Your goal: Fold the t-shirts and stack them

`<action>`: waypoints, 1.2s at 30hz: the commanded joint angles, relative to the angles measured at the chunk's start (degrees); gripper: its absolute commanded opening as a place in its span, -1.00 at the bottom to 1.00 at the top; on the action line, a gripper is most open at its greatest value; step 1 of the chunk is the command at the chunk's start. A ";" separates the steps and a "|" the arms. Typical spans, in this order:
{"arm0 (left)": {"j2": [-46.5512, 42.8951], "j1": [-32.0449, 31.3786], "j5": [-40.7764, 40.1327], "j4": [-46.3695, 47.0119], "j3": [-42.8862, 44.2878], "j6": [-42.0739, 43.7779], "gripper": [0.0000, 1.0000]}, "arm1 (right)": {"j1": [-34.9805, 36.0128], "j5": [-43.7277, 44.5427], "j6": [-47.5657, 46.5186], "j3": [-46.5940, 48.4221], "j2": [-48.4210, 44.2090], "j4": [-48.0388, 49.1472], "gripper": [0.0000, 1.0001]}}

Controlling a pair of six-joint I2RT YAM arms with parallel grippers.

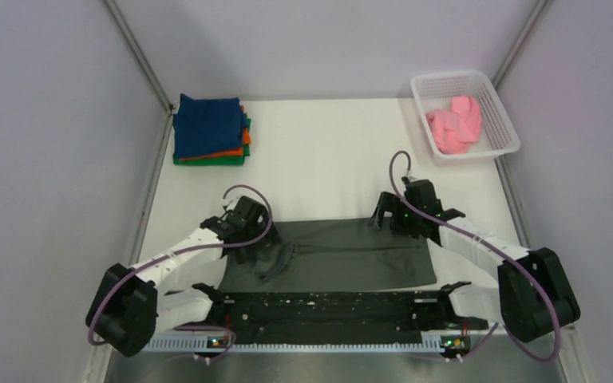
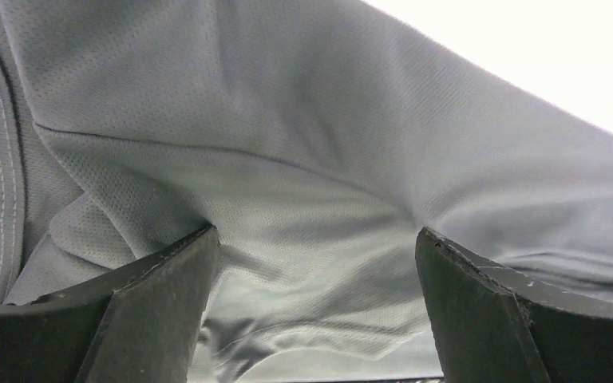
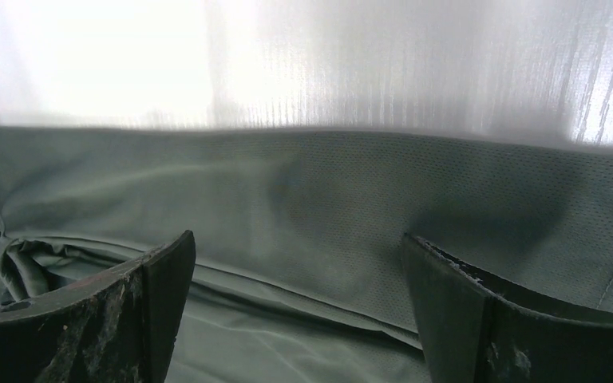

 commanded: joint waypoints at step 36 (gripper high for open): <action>95.03 8.45 21.88 24.61 105.28 -15.96 0.97 | 29.30 1.70 14.49 -3.24 -1.40 5.29 0.96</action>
